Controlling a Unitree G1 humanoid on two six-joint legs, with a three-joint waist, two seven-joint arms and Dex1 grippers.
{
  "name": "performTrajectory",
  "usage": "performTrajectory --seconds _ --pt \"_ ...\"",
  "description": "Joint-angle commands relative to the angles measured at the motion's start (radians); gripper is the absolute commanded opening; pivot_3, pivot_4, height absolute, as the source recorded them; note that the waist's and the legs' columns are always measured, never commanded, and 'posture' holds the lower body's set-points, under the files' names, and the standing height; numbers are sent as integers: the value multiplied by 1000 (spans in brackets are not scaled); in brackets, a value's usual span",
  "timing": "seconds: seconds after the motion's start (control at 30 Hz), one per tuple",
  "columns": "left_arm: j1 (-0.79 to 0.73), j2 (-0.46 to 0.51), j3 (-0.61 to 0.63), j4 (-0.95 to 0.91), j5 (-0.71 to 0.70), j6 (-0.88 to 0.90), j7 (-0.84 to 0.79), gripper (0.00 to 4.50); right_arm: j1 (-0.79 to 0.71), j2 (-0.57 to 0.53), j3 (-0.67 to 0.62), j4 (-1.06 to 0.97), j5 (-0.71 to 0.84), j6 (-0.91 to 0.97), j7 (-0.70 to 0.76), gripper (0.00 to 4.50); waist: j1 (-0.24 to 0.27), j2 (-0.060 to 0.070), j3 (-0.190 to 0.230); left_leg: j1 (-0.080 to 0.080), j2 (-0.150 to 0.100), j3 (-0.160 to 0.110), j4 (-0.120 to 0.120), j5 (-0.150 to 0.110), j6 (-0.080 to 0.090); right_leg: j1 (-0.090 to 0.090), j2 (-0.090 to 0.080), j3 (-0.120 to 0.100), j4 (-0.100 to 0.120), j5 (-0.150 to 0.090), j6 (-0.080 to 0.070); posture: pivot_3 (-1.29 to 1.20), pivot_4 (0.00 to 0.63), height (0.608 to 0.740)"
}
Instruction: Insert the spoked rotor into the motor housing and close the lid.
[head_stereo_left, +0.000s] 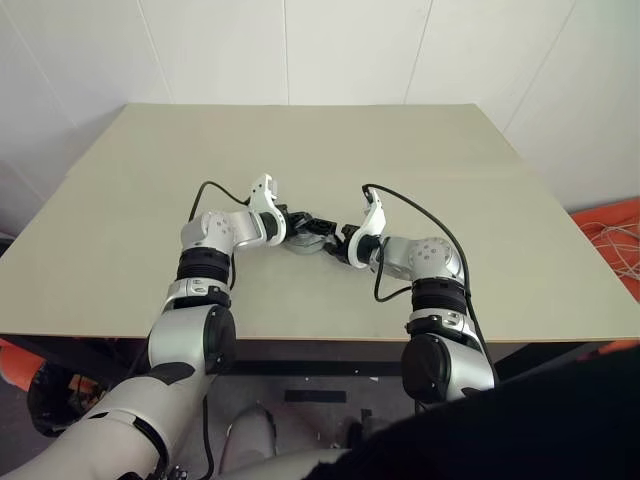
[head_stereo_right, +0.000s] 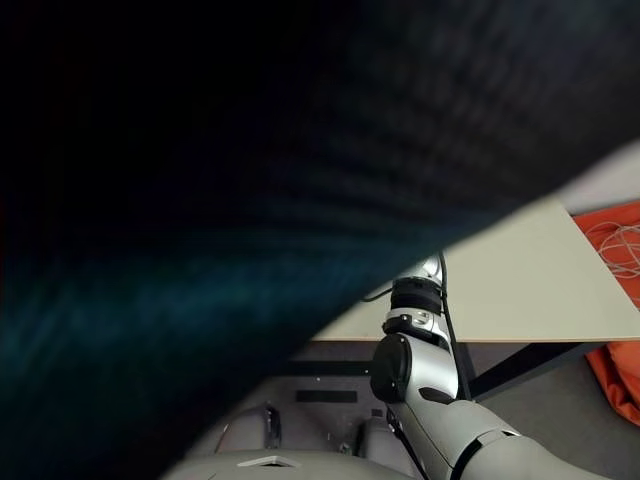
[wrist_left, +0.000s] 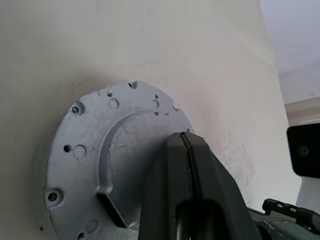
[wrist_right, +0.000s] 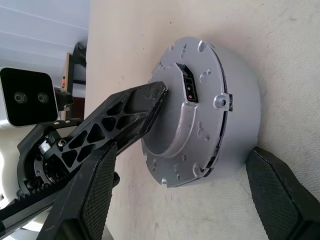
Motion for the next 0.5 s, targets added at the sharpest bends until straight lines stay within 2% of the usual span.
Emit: performTrajectory --seconds 0.03,0.5 --pt "-9 -38 -21 -3 -10 18 -11 0 -70 70 60 26 61 -18 30 4489 -1 0 0 0 0 0 0 0 0 0 0 0 0 0 0 0 0 740" --pt "-1 16 8 40 6 -17 -5 0 -73 59 74 42 62 -56 28 4489 -2 0 0 0 0 0 0 0 -1 0 0 0 0 0 0 0 0 740"
